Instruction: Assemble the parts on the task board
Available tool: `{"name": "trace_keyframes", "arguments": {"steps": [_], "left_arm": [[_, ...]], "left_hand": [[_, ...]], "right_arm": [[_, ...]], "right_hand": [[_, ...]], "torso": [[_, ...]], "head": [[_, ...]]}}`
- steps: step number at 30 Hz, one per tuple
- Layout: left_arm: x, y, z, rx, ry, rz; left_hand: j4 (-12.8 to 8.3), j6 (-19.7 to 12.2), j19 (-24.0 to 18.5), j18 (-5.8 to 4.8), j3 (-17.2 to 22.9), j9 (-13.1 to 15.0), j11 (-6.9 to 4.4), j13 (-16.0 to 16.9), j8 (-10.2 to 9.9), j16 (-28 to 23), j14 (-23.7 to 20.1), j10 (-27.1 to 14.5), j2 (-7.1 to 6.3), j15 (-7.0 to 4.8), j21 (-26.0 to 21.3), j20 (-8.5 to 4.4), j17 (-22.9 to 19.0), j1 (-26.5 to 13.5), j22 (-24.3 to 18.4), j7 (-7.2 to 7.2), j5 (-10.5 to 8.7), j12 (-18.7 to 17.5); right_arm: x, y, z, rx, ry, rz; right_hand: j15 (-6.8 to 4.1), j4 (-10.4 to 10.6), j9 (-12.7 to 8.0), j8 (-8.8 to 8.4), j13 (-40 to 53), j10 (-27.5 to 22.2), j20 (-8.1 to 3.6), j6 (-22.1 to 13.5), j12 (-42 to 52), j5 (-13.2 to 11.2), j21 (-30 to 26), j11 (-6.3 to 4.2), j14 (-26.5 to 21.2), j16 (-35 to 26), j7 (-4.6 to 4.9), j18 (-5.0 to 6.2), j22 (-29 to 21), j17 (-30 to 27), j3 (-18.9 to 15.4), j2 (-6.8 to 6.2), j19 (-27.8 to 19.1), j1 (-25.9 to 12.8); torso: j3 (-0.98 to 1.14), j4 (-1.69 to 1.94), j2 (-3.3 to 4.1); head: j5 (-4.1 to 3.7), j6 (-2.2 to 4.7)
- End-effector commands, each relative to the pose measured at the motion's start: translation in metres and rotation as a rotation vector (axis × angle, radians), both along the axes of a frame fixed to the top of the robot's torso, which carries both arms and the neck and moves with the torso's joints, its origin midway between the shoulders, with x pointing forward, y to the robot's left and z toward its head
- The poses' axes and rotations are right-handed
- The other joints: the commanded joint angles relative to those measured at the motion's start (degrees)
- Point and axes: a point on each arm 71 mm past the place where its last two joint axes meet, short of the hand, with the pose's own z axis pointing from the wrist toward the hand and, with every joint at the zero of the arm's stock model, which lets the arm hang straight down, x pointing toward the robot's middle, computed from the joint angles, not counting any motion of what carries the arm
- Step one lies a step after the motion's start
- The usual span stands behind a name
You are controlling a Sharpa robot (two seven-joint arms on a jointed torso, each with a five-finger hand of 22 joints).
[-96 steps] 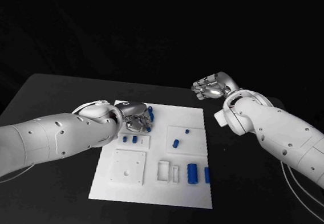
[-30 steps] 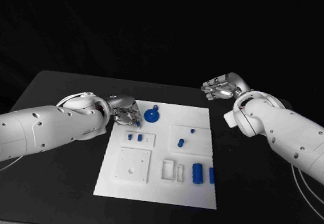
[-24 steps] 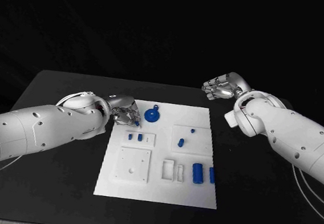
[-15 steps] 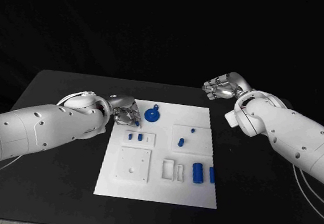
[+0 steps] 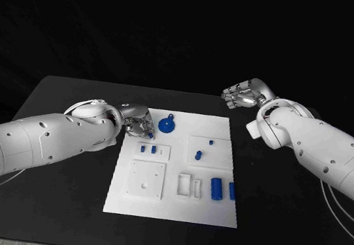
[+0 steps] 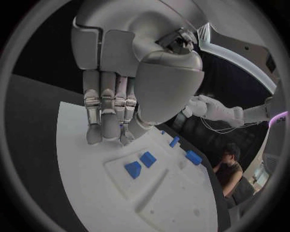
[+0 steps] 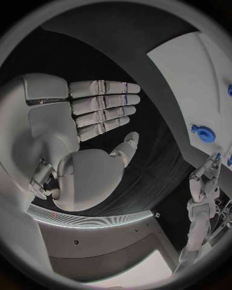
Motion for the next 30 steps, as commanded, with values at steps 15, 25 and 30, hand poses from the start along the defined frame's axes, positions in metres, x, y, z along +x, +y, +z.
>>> {"name": "trace_keyframes", "arguments": {"steps": [15, 25, 30], "left_arm": [[-0.0013, -0.0046, -0.0013, 0.015, 0.023, -0.018], [-0.001, -0.0061, -0.0016, 0.017, 0.026, -0.02], [-0.0007, -0.0065, -0.0016, 0.017, 0.025, -0.02]], "left_hand": [[0.2, 0.3, -0.3, 0.85, -0.3, 0.0, -0.14, 0.0, 0.1, -0.2, 0.2, 0.0, 0.28, 0.07, 0.4, 0.05, 0.1, 0.3, 1.2, -0.07, -0.34, 0.1], [0.1, 0.2, -0.4, 0.86, -0.3, 0.0, -0.12, 0.0, 0.1, -0.3, 0.2, 0.0, 0.28, 0.08, 0.4, 0.06, 0.0, 0.4, 1.2, -0.05, -0.31, 0.1], [0.1, 0.2, -0.4, 0.86, -0.3, 0.0, -0.12, 0.0, 0.1, -0.3, 0.2, 0.0, 0.28, 0.08, 0.4, 0.06, 0.0, 0.4, 1.2, -0.05, -0.31, 0.1]], "right_arm": [[-0.0001, 0.0008, 0.0005, 0.002, -0.001, 0.006], [-0.0001, 0.0008, 0.0004, 0.001, 0.0, 0.006], [-0.0001, 0.0008, 0.0004, 0.001, 0.0, 0.006]], "right_hand": [[0.03, -0.2, 0.0, 0.14, -0.1, -0.4, -0.1, -0.1, -0.3, 0.3, -0.2, 0.12, -0.3, -0.3, 0.01, 0.53, -0.1, -0.1, 0.2, -0.19, -0.3, -0.3], [0.03, -0.2, 0.0, 0.14, -0.1, -0.4, -0.1, -0.1, -0.3, 0.3, -0.2, 0.12, -0.3, -0.3, 0.01, 0.53, -0.1, -0.1, 0.2, -0.19, -0.3, -0.3], [0.03, -0.2, 0.0, 0.14, -0.1, -0.4, -0.1, -0.1, -0.3, 0.3, -0.2, 0.12, -0.3, -0.3, 0.01, 0.53, -0.1, -0.1, 0.2, -0.19, -0.3, -0.3]], "torso": [[0.03, -0.01, -0.01], [0.01, 0.03, 0.03], [-0.01, 0.01, 0.01]], "head": [[-0.13, 0.07], [-0.24, -0.01], [-0.3, -0.07]]}}
